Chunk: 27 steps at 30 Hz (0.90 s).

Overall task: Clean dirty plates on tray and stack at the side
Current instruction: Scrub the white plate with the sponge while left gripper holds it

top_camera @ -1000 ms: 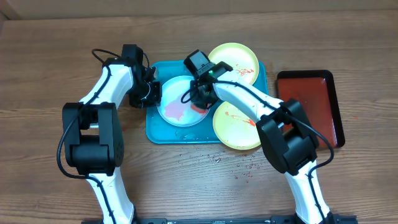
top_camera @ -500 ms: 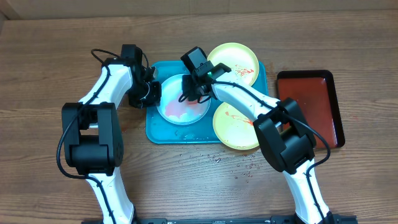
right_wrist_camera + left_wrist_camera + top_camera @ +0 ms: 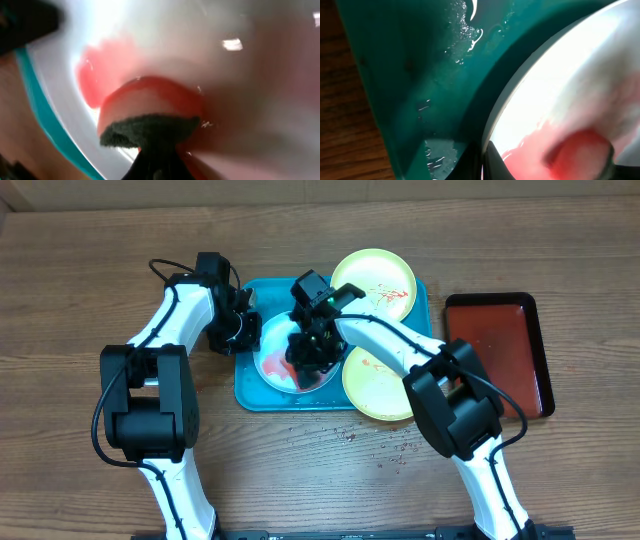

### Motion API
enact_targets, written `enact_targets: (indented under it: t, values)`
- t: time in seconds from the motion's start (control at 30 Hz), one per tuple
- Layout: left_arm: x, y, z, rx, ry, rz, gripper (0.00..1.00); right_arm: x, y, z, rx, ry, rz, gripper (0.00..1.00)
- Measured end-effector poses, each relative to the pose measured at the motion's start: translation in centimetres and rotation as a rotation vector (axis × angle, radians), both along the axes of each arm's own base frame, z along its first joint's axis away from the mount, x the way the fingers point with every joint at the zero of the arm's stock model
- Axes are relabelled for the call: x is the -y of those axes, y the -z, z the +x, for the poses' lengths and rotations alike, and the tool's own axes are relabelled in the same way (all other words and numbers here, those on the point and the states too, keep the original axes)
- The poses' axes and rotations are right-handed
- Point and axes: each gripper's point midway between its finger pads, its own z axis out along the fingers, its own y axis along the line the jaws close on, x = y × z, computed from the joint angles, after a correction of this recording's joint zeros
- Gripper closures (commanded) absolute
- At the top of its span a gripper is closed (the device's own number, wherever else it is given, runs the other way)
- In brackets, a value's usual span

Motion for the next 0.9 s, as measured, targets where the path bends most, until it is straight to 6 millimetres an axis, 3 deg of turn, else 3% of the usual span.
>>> enact_targets:
  t: [0.1, 0.3, 0.4, 0.57, 0.7, 0.9]
  values:
    - [0.0, 0.0, 0.0, 0.0, 0.0, -0.003, 0.96, 2.1, -0.1, 0.9, 0.022, 0.007, -0.078, 0.96]
    - [0.1, 0.0, 0.5, 0.019, 0.0, -0.005, 0.96, 5.4, -0.2, 6.5, 0.254, 0.064, -0.242, 0.96]
    - [0.1, 0.0, 0.6, 0.022, 0.0, -0.005, 0.96, 5.3, -0.6, 8.9, 0.371, 0.083, -0.259, 0.96]
    - [0.1, 0.0, 0.5, 0.022, 0.0, -0.004, 0.96, 2.5, -1.9, 11.4, 0.512, 0.092, -0.174, 0.96]
    - [0.1, 0.0, 0.5, 0.02, 0.0, -0.004, 0.96, -0.1, -2.2, 10.6, 0.514, 0.054, -0.103, 0.96]
    - [0.1, 0.0, 0.5, 0.02, 0.0, -0.004, 0.96, -3.1, -1.7, 7.1, 0.435, -0.031, -0.035, 0.96]
